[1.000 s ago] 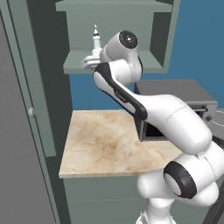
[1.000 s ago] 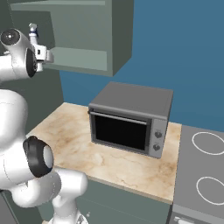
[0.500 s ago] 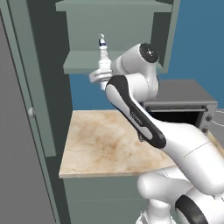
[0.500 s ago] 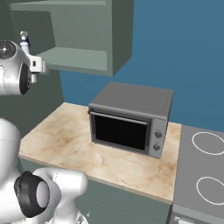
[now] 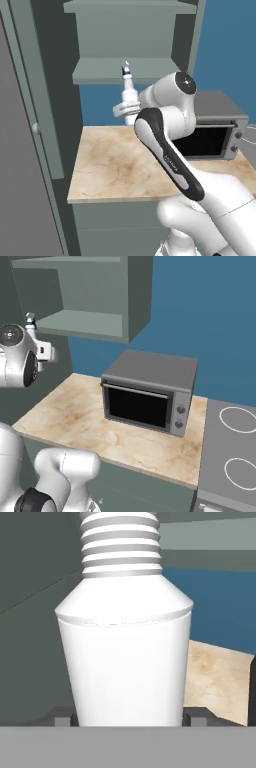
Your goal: Move the cutting board and knife to the sink. Then move spray from the cabinet to the counter.
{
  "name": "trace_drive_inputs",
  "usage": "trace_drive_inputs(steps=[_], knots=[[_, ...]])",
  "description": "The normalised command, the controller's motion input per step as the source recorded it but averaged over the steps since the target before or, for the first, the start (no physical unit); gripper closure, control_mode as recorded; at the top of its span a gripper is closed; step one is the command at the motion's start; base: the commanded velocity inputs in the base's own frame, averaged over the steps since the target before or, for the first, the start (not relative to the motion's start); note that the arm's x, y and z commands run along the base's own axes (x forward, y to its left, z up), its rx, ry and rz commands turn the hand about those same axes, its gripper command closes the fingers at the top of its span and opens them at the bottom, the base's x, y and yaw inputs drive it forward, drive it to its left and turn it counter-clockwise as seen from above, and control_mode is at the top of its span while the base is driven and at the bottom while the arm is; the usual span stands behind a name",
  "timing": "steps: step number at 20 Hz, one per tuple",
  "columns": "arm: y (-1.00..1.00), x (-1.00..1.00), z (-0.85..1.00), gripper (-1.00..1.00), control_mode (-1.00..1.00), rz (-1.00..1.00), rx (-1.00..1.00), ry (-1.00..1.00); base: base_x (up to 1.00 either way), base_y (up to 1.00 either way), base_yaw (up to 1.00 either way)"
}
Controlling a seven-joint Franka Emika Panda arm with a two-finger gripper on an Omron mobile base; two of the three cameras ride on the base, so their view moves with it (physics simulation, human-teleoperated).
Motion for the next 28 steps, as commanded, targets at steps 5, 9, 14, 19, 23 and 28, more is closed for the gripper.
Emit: trace_drive_inputs(steps=[5, 9, 14, 19, 23, 28], knots=[[-0.17, -0.2, -0.5, 1.0, -1.0, 0.0, 0.0, 0.16, 0.0, 0.0, 0.0], [-0.13, -0.09, -0.52, 1.0, -1.0, 0.0, 0.0, 0.11, 0.0, 0.0, 0.0], [-0.08, -0.01, -0.54, 1.0, -1.0, 0.0, 0.0, 0.03, 0.0, 0.0, 0.0], [0.04, 0.03, -0.48, 1.0, -1.0, 0.0, 0.0, 0.0, 0.0, 0.0, 0.0], [0.0, 0.04, -0.39, 1.0, -1.0, 0.0, 0.0, 0.0, 0.0, 0.0, 0.0], [0.0, 0.0, -0.46, 1.0, -1.0, 0.01, 0.0, 0.0, 0.0, 0.0, 0.0]])
